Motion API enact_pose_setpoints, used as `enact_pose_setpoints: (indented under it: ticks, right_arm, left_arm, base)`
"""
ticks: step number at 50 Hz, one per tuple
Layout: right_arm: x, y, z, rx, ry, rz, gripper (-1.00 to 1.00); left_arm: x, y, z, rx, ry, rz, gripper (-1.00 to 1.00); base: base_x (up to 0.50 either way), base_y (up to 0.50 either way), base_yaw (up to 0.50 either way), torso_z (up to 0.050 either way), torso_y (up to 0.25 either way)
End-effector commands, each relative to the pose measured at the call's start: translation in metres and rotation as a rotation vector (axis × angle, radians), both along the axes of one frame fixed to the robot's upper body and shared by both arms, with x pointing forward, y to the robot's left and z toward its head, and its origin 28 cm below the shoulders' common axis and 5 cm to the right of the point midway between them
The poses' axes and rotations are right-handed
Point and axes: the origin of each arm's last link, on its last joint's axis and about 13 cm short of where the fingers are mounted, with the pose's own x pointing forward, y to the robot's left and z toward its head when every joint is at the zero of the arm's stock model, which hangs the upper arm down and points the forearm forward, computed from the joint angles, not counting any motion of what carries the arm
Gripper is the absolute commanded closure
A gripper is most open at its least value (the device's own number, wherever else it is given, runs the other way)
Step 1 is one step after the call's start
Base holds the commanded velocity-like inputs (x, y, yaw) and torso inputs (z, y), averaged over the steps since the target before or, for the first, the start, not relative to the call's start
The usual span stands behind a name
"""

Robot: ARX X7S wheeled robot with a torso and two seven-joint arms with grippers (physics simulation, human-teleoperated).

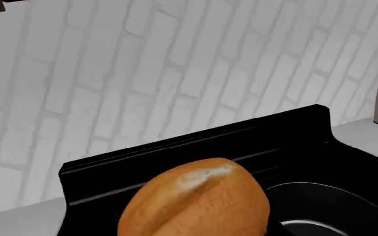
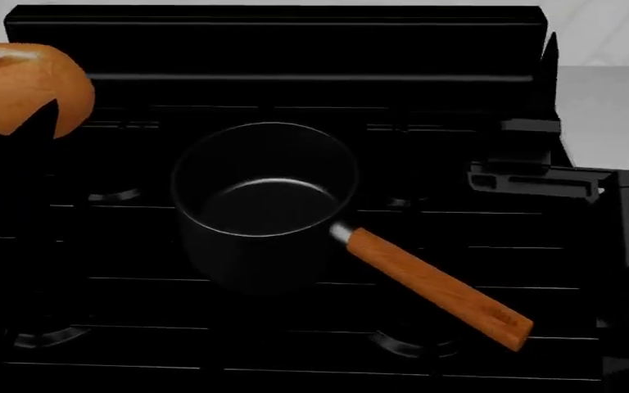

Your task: Pick the chicken breast from the plate and place it in the pan.

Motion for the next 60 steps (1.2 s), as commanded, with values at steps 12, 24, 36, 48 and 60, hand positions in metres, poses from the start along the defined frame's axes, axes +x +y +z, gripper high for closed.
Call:
enact_pose_setpoints:
  ticks: [12, 24, 36, 48, 60]
  right_arm:
    - [0.015, -0.004, 0.028, -0.010, 0.023, 0.015, -1.00]
    - [0.012, -0.005, 0.024, -0.033, 0.038, -0.004, -1.00]
    - [0.008, -0.009, 0.014, -0.014, 0.049, -0.033, -1.00]
    - [0.006, -0.006, 0.014, -0.005, 0.054, -0.051, -1.00]
    - [0.006, -0.009, 0.015, -0.013, 0.052, -0.051, -1.00]
  left_arm:
    - [0.003, -0.001, 0.006, -0.008, -0.024, 0.017, 1.00]
    - [0.013, -0.010, -0.007, 0.005, 0.039, -0.040, 1.00]
    - [0.051, -0.040, -0.022, 0.057, 0.115, -0.192, 1.00]
    - [0.056, -0.062, -0.040, 0.090, 0.167, -0.320, 1.00]
    - [0.053, -0.072, -0.051, 0.102, 0.195, -0.362, 1.00]
  base:
    - [0.36, 0.00, 0.00, 0.000, 0.001]
    - [0.20, 0.00, 0.00, 0.000, 0.002]
    - [0.00, 0.00, 0.00, 0.000, 0.001]
    - [0.00, 0.00, 0.00, 0.000, 0.000]
    - [0.00, 0.00, 0.00, 0.000, 0.001]
